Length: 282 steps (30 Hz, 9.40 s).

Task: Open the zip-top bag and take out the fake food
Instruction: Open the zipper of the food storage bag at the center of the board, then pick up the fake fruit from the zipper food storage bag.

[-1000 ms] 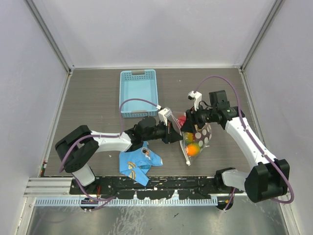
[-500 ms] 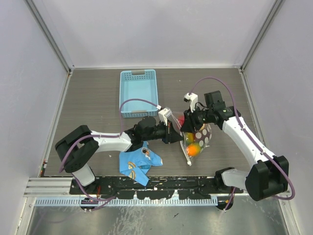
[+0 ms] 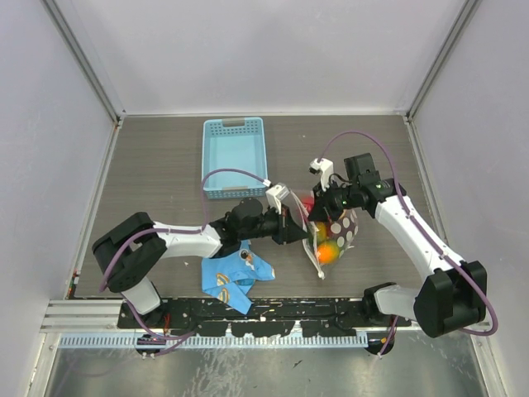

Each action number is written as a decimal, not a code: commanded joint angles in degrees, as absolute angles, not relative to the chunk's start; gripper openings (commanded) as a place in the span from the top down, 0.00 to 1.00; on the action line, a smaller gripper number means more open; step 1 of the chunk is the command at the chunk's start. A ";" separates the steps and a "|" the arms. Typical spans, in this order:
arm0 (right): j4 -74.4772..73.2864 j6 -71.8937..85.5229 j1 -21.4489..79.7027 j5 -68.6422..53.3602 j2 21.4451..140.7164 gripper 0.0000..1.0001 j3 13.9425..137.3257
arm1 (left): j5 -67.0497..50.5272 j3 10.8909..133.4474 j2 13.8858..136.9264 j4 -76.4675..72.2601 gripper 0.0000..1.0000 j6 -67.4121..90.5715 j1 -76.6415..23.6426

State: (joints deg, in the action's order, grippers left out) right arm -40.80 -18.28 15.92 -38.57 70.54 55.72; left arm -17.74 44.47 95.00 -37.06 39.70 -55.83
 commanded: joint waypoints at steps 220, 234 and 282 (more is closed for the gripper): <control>-60.08 -47.12 16.35 -59.43 76.22 0.99 65.90 | -9.27 40.58 96.60 -51.60 0.10 -31.87 -58.10; -61.72 -49.28 14.69 -53.33 74.72 0.51 68.08 | -7.23 40.10 98.80 -55.36 0.21 -29.84 -57.50; -39.86 -32.15 18.89 -35.60 92.52 0.95 68.33 | -9.21 38.77 101.32 -56.65 0.17 -20.34 -53.59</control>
